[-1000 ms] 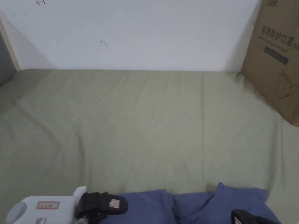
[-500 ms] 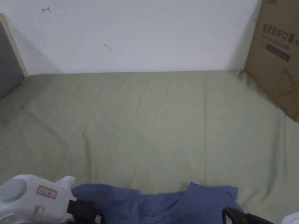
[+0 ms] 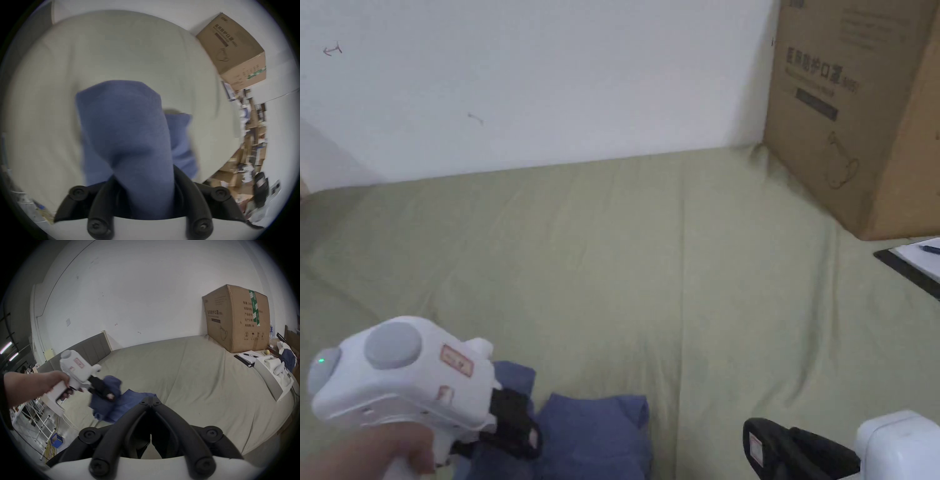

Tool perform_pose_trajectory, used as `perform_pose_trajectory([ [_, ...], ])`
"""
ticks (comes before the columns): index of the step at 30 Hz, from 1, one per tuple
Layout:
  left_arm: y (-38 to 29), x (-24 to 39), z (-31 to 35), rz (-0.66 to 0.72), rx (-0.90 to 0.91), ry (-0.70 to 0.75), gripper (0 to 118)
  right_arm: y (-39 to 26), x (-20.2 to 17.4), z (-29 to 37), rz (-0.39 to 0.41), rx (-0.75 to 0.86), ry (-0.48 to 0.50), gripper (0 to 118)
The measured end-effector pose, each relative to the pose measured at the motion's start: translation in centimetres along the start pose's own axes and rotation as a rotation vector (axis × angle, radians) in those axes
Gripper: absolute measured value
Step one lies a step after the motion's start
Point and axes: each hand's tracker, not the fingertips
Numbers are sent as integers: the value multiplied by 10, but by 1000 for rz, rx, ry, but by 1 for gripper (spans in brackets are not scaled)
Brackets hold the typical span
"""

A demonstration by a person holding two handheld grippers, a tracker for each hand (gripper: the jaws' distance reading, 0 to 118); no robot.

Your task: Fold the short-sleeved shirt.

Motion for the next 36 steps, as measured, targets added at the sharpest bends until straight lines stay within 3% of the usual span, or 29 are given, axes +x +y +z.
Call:
perform_pose_trajectory([
  [1,3,12,-16,10,-9,-54,68,1,3,3,-9,-4,0,0],
  [2,9,13,-30,4,-23,-118,98,1,6,6,-14,-4,-5,0],
  [3,8,18,-41,18,-25,-210,116,2,7,10,-15,-2,-13,0],
  [6,2,20,-37,101,3,-404,116,4,12,18,-5,6,-36,0],
  [8,-4,13,-20,107,-1,-444,116,5,15,21,-10,15,-43,0],
  [14,-18,0,29,-56,110,-101,115,1,16,9,-53,9,-32,0],
  [15,-22,0,29,-99,143,-79,111,0,15,8,-59,6,-28,0],
  [16,-22,-2,29,-161,214,-28,89,-1,14,7,-63,4,-22,0],
  [18,-15,1,15,-157,208,-11,7,-3,12,6,-65,-4,-11,0],
  [19,-15,5,6,-149,202,-9,0,-3,11,6,-60,-6,-8,0],
  [24,-9,27,-66,-59,89,-148,0,-1,12,7,-27,-20,-31,0],
  [28,-24,34,-118,17,70,-89,0,7,18,13,-92,-32,-28,0],
  [30,-29,29,-124,104,116,-171,0,10,19,16,-88,-25,-32,0],
  [33,-40,32,-101,172,212,-249,0,17,15,20,-74,-22,-43,0],
  [36,-66,49,-24,-12,481,-286,0,30,9,33,-100,38,9,0],
])
